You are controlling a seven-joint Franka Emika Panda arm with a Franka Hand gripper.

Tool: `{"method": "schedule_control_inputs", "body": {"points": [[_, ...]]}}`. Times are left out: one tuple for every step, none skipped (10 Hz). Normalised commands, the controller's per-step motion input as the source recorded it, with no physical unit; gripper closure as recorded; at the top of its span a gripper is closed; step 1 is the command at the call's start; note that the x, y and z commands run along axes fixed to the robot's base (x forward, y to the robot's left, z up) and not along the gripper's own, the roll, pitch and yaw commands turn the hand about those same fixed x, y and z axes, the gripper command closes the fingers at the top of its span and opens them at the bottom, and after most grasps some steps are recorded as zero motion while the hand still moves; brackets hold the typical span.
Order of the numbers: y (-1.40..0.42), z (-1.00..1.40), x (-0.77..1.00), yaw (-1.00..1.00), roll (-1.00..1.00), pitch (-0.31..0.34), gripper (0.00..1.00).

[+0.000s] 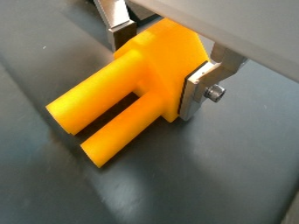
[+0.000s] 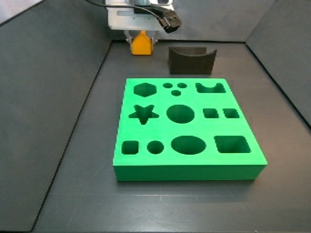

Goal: Pick up the 3 prong object. Move up. Place the 3 prong object on the fixture. Regrasp the 3 prong object. Move to above the board. Insert the 3 prong object.
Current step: Pick up the 3 prong object, then move up.

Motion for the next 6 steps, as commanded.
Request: {"method": "schedule_control_inputs", "body": {"points": [[0.0,0.0,0.0,0.0,0.0,0.0,1.0],[0.0,0.0,0.0,0.0,0.0,0.0,1.0],[0.0,0.0,0.0,0.0,0.0,0.0,1.0],[0.0,0.83,0.0,0.0,0.0,0.0,1.0],[-0.02,0.8,0.02,-0.03,0.0,0.004,1.0],[-0.02,0.65,0.01,-0.03,0.0,0.017,1.0]]}}
